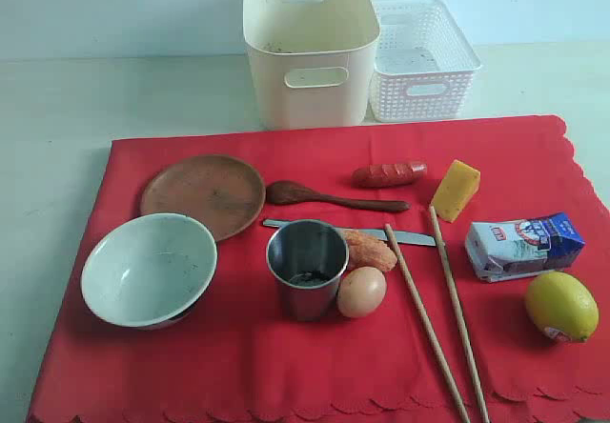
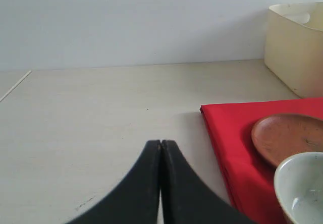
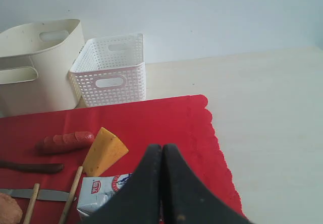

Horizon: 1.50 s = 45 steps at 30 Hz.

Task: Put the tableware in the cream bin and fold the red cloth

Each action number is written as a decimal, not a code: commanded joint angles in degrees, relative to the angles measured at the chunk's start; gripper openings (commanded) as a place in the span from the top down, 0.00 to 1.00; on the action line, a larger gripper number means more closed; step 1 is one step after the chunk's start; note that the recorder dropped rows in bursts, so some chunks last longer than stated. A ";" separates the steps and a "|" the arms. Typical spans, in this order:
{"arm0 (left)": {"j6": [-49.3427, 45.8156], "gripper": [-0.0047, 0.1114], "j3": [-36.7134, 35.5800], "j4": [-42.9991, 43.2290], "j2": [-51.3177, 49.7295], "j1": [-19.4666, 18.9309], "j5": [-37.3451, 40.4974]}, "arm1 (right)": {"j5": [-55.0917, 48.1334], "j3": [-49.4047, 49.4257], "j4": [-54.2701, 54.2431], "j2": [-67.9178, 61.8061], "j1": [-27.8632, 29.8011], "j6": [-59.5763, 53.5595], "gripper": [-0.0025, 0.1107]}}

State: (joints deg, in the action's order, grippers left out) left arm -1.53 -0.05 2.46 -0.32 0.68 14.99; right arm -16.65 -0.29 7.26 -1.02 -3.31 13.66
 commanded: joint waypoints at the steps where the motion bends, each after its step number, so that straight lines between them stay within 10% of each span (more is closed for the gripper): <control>1: 0.17 0.94 0.05 -0.32 0.32 -0.08 -0.09 | 0.43 0.29 0.48 0.37 0.00 -0.31 0.98; 34: 0.17 0.94 0.05 -0.32 0.32 -0.08 -0.09 | 0.72 0.29 0.48 0.37 0.00 -0.43 0.98; 45: 0.17 0.94 0.05 -0.32 0.32 -0.08 -0.09 | 20.12 0.29 0.25 0.37 0.00 -0.42 0.98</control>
State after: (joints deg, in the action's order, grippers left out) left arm -1.53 -0.05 2.46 -0.32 0.68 14.99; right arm -1.51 -0.29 7.26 -1.02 -3.31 13.66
